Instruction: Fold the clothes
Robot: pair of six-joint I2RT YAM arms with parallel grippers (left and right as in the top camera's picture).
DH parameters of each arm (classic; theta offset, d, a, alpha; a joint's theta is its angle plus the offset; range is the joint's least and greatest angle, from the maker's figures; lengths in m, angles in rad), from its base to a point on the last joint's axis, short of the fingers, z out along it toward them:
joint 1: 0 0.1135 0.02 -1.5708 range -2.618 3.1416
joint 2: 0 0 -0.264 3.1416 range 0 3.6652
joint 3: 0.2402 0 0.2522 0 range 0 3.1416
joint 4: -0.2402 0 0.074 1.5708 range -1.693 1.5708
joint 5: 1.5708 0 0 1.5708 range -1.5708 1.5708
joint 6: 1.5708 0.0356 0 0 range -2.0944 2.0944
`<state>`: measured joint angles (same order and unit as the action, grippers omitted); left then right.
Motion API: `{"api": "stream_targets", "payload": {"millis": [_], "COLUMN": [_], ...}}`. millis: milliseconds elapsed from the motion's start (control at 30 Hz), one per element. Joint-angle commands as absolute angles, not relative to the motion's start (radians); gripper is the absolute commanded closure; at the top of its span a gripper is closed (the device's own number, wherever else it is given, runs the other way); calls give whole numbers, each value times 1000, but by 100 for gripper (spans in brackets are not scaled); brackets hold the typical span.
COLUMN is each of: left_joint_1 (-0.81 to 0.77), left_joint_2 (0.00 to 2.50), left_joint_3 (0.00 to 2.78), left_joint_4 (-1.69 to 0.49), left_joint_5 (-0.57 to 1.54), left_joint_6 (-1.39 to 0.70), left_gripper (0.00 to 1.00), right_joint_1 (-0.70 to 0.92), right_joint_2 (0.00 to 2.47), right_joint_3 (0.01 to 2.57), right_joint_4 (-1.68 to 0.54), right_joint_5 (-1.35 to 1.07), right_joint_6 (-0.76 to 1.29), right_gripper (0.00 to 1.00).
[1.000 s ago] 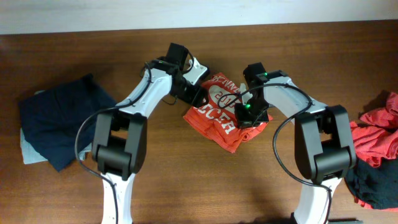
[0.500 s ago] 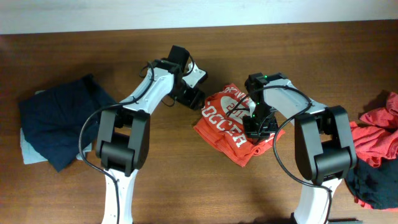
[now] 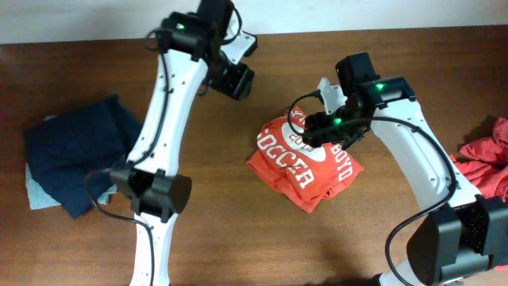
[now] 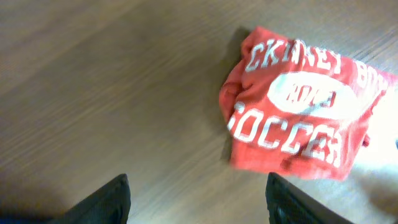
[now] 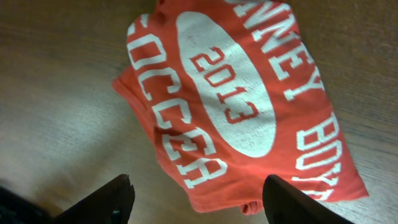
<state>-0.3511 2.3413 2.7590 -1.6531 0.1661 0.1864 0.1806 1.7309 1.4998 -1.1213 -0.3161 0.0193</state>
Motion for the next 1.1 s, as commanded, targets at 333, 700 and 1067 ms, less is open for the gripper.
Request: {"api": "stream_targets", "payload": {"millis": [333, 700, 1067], "left_joint_1": [-173, -141, -141], "left_joint_2": [1606, 1501, 1541], "left_joint_3": [2298, 1179, 966], "left_joint_4": [-1687, -945, -659], "left_joint_5": [-172, 563, 664], "left_joint_6": [-110, -303, -427], "left_gripper": [31, 30, 18], "right_joint_1": [65, -41, 172], "right_joint_2": [1774, 2030, 2054], "right_joint_3": [1508, 1492, 1409], "right_joint_4": [-1095, -1133, -1143], "right_joint_5": [-214, -199, -508], "right_joint_6": [113, 167, 226], "right_gripper": [16, 36, 53]}}
